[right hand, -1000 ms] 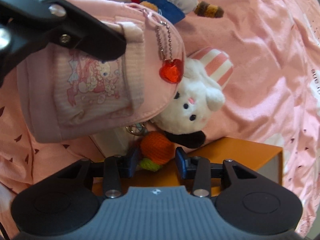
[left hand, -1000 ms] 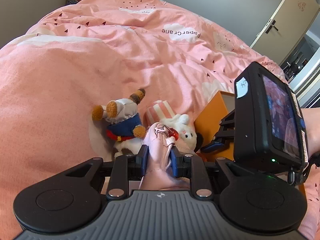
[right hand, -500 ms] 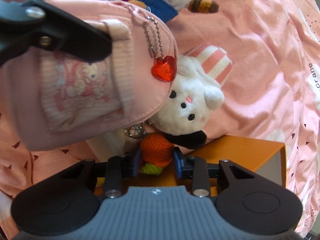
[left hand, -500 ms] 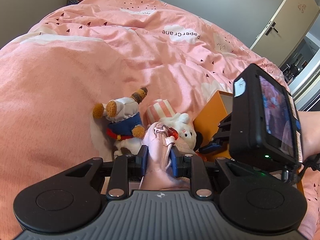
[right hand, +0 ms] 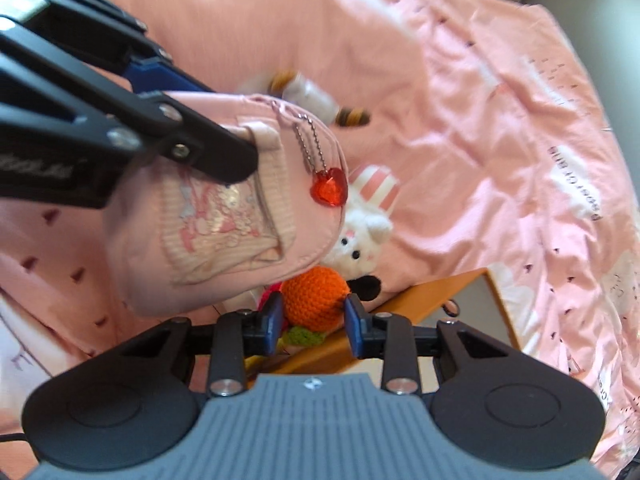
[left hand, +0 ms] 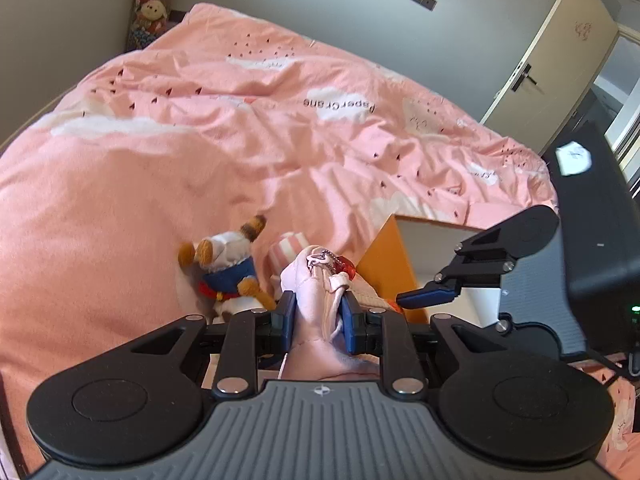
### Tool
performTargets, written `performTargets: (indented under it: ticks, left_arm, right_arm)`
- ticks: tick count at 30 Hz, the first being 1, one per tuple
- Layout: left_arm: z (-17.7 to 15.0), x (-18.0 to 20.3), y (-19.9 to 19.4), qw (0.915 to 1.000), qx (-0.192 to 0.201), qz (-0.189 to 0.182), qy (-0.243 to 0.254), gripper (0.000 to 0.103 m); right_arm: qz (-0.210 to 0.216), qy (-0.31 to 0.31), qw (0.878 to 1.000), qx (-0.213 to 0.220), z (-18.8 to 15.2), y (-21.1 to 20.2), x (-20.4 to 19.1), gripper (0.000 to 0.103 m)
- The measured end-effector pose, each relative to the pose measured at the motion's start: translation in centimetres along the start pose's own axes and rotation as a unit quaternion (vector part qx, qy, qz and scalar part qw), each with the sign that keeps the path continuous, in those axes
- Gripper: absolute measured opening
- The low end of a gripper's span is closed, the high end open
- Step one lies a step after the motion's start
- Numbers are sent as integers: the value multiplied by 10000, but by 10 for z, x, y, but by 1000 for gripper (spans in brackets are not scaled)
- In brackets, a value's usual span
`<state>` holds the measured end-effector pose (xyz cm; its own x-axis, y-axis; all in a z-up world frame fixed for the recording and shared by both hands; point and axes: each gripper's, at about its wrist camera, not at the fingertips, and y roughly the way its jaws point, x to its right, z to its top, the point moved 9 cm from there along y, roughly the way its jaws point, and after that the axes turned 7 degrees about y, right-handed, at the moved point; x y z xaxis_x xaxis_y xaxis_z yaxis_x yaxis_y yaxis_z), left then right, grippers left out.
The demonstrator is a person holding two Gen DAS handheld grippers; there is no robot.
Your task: Organize objects
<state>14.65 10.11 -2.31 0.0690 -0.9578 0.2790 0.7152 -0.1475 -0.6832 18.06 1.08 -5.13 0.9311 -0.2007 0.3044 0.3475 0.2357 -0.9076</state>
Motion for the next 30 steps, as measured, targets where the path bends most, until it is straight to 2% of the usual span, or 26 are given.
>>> performTargets:
  ticks: [6,7,8,10,11,12,15,19,22,24,25,28,30]
  left_arm:
    - [11,28,-14,9995,172,-264,71,26]
    - [12,34,-15,9992,185,-336,95,26]
    - [13,41,-15,9989,178,-426,106,26]
    - [12,56,-13,9980,120,-610,118,26]
    - [11,63,-11,9975,84,-681,154,26]
    - [9,70,-8,9971,47,-733,217,26]
    - [5,85,0,9968,-34,-702,368,26]
    - [9,82,2,9981,10,-425,450,26]
    - [14,73,3,9990,16,-161,425,26]
    - [16,73,3,9990,10,-140,416,26]
    - [16,75,4,9989,9,-160,429,26]
    - [17,89,9,9982,-38,-245,542,26]
    - [16,98,16,9976,-106,-322,604,26]
  right_arm:
    - [-218,526,9964,627,-22,-56,16,33]
    - [-241,645,9953,687,-28,-65,22,29]
    - [-252,786,9940,722,-34,-71,33,0]
    - [-269,1164,9901,740,-49,-80,45,0]
    - [-275,1314,9882,738,-56,-85,23,0]
    - [-246,1436,9868,709,-65,-86,26,0]
    - [-212,1770,9822,585,-83,-57,37,0]
    - [-88,1969,9791,508,-107,-53,36,2]
    - [-44,1888,9809,472,-113,-47,34,6]
    - [-60,1845,9820,396,-115,-37,37,7]
    - [-108,1825,9826,343,-116,-32,41,10]
    - [-247,1862,9820,217,-121,-15,60,32]
    - [-343,1934,9805,97,-128,-5,74,35]
